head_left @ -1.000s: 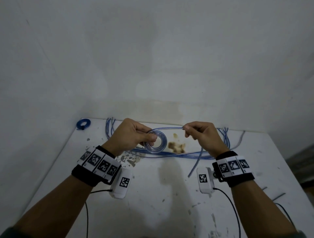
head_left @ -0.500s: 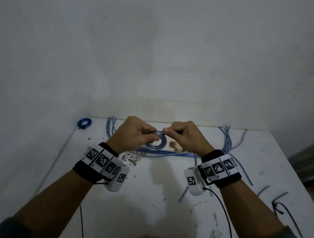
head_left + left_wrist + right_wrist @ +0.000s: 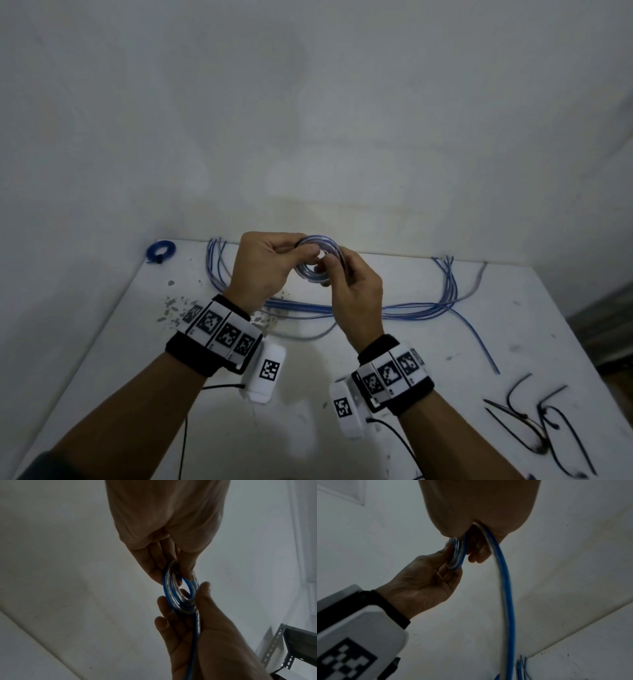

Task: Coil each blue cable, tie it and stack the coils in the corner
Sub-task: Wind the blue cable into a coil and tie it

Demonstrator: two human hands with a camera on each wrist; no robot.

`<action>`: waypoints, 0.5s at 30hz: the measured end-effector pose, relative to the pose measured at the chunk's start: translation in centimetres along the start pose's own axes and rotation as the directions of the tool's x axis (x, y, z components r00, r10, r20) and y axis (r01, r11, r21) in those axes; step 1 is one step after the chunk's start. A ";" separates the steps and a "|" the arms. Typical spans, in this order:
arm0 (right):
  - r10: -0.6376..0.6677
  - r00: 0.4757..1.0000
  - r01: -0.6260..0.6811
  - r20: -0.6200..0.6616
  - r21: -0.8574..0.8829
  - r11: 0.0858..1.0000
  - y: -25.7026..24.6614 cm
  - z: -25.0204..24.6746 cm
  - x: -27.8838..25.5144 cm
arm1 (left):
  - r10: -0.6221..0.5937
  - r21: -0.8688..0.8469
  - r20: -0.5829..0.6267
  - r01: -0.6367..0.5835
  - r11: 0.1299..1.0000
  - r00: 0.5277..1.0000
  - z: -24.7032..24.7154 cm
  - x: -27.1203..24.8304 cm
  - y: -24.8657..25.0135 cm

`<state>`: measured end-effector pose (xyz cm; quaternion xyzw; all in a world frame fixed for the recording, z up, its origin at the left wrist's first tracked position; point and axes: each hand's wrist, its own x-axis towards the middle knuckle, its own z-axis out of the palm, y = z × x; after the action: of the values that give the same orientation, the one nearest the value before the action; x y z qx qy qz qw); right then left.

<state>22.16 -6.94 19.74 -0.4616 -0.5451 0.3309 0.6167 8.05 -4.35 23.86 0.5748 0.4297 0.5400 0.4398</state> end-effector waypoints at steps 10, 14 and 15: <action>0.159 0.959 -0.158 0.235 -0.021 0.987 -1.6 -2.1 1.9 | -0.258 0.062 0.118 0.252 0.966 0.959 -2.2 -0.3 -0.1; 0.159 0.943 -0.147 0.292 -0.063 0.987 -1.9 -2.4 2.8 | -0.265 0.155 0.130 0.244 0.957 0.955 -2.4 -0.5 0.5; 0.173 0.935 -0.159 0.311 -0.071 0.985 -2.1 -2.5 3.0 | -0.269 0.173 0.161 0.241 0.955 0.950 -2.5 -0.6 0.7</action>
<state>24.96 -5.46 22.81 -0.4606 -0.6031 0.4392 0.4809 5.55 -4.96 24.46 0.5931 0.4981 0.3894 0.4985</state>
